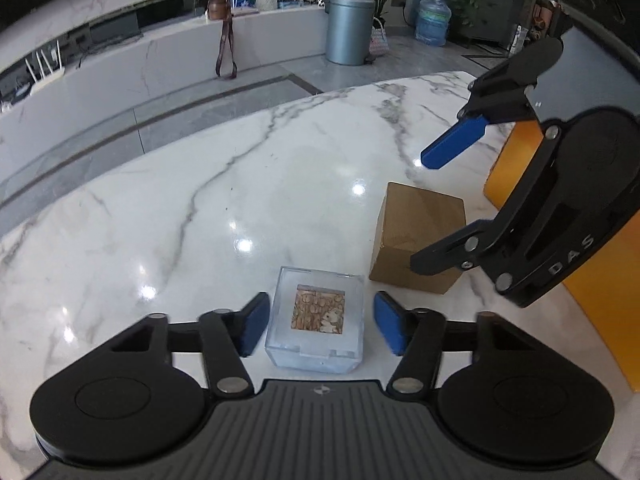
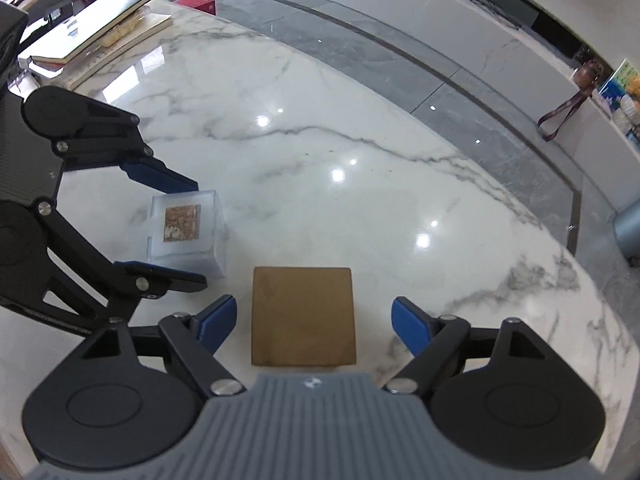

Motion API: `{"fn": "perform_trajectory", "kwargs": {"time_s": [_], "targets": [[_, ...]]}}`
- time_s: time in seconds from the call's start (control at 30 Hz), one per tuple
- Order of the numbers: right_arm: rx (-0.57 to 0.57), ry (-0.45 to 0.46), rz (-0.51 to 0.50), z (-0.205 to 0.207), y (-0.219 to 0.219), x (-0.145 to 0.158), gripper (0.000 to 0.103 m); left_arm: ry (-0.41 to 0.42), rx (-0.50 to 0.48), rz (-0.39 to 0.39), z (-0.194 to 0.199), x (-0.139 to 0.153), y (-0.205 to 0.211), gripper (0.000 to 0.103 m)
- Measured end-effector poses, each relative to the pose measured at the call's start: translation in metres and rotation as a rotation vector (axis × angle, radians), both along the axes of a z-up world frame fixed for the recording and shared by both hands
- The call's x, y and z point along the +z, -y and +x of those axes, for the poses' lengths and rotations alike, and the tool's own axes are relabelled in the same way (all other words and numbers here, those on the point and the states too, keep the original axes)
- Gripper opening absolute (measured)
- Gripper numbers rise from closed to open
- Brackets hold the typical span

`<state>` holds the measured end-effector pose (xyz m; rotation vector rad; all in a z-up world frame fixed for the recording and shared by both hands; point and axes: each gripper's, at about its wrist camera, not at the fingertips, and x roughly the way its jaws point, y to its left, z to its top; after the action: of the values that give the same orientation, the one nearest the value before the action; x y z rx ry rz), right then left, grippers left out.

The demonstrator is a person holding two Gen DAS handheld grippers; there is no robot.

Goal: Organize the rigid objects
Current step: 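Grasp the clear cube box with the left gripper while the right grasps the brown box, then lift both boxes and carry them over the orange box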

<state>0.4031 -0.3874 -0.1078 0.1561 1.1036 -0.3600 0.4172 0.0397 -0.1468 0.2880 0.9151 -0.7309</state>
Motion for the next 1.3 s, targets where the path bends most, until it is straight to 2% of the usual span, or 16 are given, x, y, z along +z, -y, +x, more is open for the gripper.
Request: {"fn": "perform_trajectory", "kwargs": {"time_s": [0.1, 0.2, 0.3, 0.43, 0.7, 0.87, 1.0, 1.17, 1.3], "targets": [[-0.007, -0.005, 0.017, 0.004, 0.003, -0.005, 0.078, -0.016, 0.009, 0.011, 0.0, 0.001, 0.0, 0.056], [-0.022, -0.009, 0.05, 0.005, 0.006, -0.007, 0.059, -0.033, 0.018, 0.021, -0.003, 0.003, 0.001, 0.054], [-0.037, -0.012, 0.052, 0.002, 0.004, -0.006, 0.059, -0.034, 0.04, 0.031, -0.011, 0.006, 0.001, 0.054], [-0.041, 0.023, 0.058, -0.008, -0.006, 0.008, 0.059, -0.019, 0.069, 0.005, -0.03, 0.023, -0.004, 0.054], [0.0, 0.119, 0.055, -0.053, -0.045, 0.075, 0.059, 0.055, 0.005, -0.017, -0.083, 0.09, -0.005, 0.054], [0.022, 0.144, 0.021, -0.105, -0.07, 0.117, 0.059, 0.124, -0.093, -0.031, -0.127, 0.133, 0.018, 0.054], [0.025, 0.139, -0.013, -0.16, -0.088, 0.139, 0.059, 0.162, -0.206, -0.034, -0.165, 0.157, 0.055, 0.054], [-0.01, 0.1, -0.039, -0.23, -0.096, 0.147, 0.059, 0.178, -0.375, -0.023, -0.201, 0.161, 0.112, 0.054], [-0.029, 0.062, -0.047, -0.273, -0.091, 0.14, 0.059, 0.158, -0.491, 0.006, -0.211, 0.146, 0.163, 0.054]]}}
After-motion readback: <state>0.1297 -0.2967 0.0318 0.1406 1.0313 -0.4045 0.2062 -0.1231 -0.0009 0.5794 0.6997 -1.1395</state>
